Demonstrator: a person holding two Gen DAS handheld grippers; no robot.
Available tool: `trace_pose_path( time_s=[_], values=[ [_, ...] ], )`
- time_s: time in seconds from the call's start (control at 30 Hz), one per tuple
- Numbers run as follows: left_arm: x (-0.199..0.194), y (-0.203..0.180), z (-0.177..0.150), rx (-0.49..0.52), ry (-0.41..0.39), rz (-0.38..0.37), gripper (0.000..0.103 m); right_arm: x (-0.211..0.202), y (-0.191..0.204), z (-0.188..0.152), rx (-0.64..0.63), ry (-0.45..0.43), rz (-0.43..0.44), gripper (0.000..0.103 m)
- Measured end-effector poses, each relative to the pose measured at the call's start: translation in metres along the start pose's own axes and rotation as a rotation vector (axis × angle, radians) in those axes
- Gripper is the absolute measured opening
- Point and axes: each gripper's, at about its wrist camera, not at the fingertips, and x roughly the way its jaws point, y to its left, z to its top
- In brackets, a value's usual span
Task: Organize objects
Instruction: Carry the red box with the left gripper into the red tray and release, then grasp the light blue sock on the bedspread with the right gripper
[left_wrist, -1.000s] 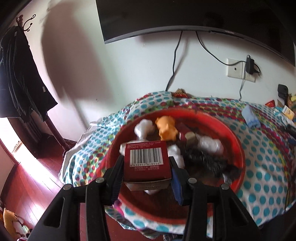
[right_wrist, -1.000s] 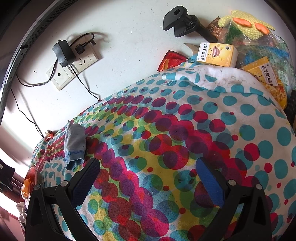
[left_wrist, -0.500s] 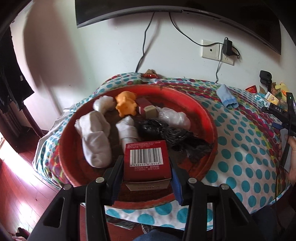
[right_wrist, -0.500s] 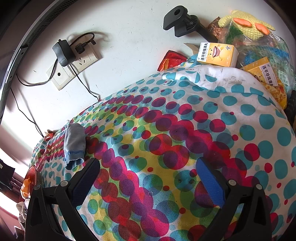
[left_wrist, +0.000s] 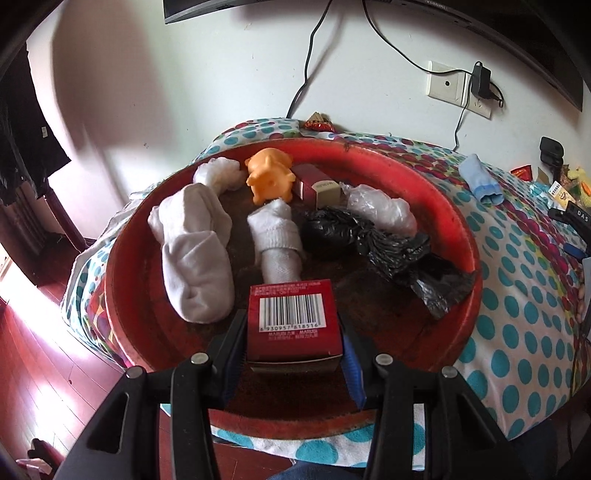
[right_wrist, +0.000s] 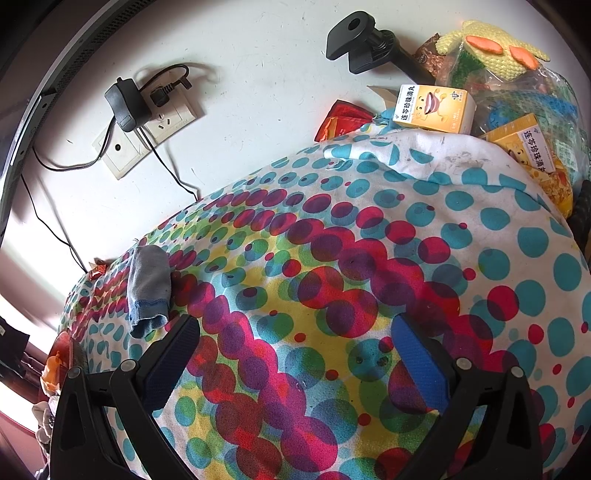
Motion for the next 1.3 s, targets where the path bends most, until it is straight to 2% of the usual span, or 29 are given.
trace_pose_path(
  time_s=[0.13,0.3,0.4,0.7,0.83,0.9,1.03,1.23,1.3],
  values=[
    [0.004,0.007,0.004,-0.013,-0.009,0.021,0.046,0.001,0.001,0.000,0.000,0.000,0.000,0.103],
    [0.011,0.036,0.009,-0.078,-0.017,0.052,0.046,0.001,0.000,0.000,0.003,-0.001,0.004,0.103],
    [0.016,0.049,0.014,-0.099,-0.025,0.040,0.046,0.001,0.000,0.000,-0.003,0.002,-0.004,0.103],
    [0.009,0.030,0.001,-0.033,-0.084,0.029,0.046,0.001,0.000,0.001,-0.002,0.001,-0.002,0.103],
    [0.013,0.033,0.001,-0.062,-0.065,0.007,0.048,0.001,0.000,0.001,-0.007,0.004,-0.007,0.103],
    [0.014,0.031,-0.001,-0.046,-0.066,-0.012,0.051,0.001,0.000,0.001,-0.005,0.003,-0.005,0.103],
    [-0.002,0.024,0.001,0.002,-0.150,-0.013,0.056,0.000,0.001,0.001,-0.009,0.005,-0.010,0.103],
    [-0.029,0.032,0.016,-0.045,-0.200,-0.056,0.057,0.002,0.003,0.001,-0.014,0.007,-0.017,0.103],
    [-0.046,0.038,0.021,-0.068,-0.232,-0.046,0.057,0.002,0.003,0.001,-0.009,0.005,-0.011,0.103]
  ],
)
